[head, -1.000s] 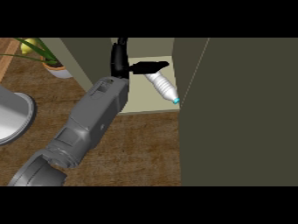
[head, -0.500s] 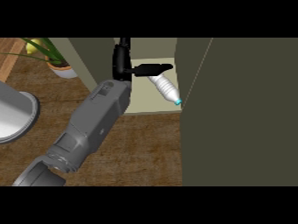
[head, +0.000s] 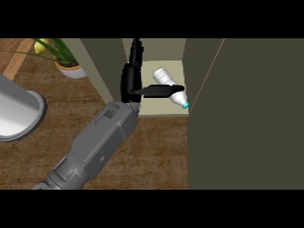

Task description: Pick up the bottled water, place it into the cabinet and close the cabinet

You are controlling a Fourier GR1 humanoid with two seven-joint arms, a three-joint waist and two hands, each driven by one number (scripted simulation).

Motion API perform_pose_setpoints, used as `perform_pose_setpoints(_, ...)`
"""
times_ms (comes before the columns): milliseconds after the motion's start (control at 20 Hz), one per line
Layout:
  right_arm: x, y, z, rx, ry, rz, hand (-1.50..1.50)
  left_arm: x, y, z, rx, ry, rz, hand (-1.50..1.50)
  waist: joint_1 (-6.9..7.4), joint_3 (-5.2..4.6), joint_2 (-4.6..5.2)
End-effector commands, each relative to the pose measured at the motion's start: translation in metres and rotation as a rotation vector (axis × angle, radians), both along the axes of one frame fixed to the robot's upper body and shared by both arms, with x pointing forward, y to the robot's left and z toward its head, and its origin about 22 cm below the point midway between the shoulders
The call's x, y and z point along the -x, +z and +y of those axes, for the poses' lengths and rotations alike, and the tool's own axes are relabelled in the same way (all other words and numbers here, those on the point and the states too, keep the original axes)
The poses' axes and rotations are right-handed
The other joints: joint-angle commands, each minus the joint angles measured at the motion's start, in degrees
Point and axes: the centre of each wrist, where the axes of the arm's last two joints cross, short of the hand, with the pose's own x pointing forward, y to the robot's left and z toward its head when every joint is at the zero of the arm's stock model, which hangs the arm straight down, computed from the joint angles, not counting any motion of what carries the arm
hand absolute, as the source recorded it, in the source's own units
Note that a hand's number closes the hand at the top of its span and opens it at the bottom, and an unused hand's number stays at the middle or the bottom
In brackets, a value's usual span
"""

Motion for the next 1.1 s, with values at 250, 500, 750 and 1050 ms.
perform_pose_setpoints(250,0.011,0.025,0.02,0.039,0.019,-0.024,-1.5,0.083,-0.022,-0.017,0.108,-0.057,0.011,-1.5,1.37,0.0,-0.2)
perform_pose_setpoints(500,0.012,0.016,0.02,0.049,0.001,-0.029,-1.5,0.136,-0.033,-0.016,0.152,-0.101,0.026,-1.5,1.58,0.03,-0.09)
perform_pose_setpoints(750,0.012,0.017,0.022,0.075,0.054,-0.03,1.5,0.168,-0.023,-0.006,0.176,-0.18,0.045,1.5,1.18,0.04,0.01)
perform_pose_setpoints(1050,0.01,0.023,0.031,0.115,0.167,0.011,1.5,0.215,-0.046,0.037,0.151,-0.22,0.042,1.5,1.27,-0.02,0.12)
